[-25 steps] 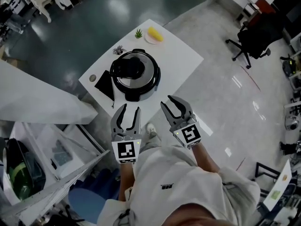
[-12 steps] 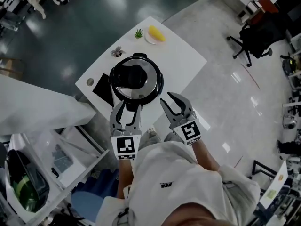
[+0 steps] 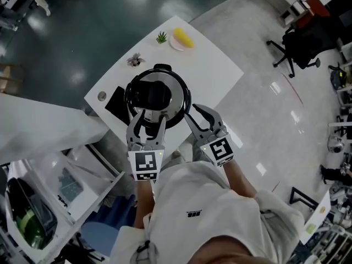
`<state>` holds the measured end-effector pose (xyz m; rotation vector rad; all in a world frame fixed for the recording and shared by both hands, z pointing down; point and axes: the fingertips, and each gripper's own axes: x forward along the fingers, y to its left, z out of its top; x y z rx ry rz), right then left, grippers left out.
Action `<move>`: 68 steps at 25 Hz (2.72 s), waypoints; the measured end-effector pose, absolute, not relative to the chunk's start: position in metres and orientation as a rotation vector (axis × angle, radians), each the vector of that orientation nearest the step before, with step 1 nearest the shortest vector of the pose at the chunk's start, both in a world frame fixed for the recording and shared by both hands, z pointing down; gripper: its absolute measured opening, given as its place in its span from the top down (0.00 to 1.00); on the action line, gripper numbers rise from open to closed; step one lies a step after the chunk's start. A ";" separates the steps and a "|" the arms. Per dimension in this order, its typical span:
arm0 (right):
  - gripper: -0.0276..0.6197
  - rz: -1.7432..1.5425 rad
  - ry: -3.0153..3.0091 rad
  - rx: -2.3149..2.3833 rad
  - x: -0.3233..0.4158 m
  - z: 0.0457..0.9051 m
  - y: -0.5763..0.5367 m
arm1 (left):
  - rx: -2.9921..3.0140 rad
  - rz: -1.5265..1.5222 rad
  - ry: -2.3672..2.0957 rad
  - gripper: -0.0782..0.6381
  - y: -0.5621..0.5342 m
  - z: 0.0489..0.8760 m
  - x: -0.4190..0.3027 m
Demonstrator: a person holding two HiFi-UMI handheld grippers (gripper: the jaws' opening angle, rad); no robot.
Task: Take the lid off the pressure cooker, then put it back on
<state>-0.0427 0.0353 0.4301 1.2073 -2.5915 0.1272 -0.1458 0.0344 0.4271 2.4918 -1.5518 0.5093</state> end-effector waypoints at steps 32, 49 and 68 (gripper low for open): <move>0.78 0.253 -2.745 0.387 -0.062 0.464 -0.064 | 2.038 0.792 -1.537 0.43 -0.058 0.498 -0.127; 0.78 0.185 -2.792 0.274 -0.067 0.465 -0.070 | 2.054 0.778 -1.437 0.49 -0.057 0.502 -0.125; 0.78 0.159 -2.736 0.614 -0.062 0.467 -0.072 | 2.275 0.873 -1.184 0.49 -0.053 0.505 -0.121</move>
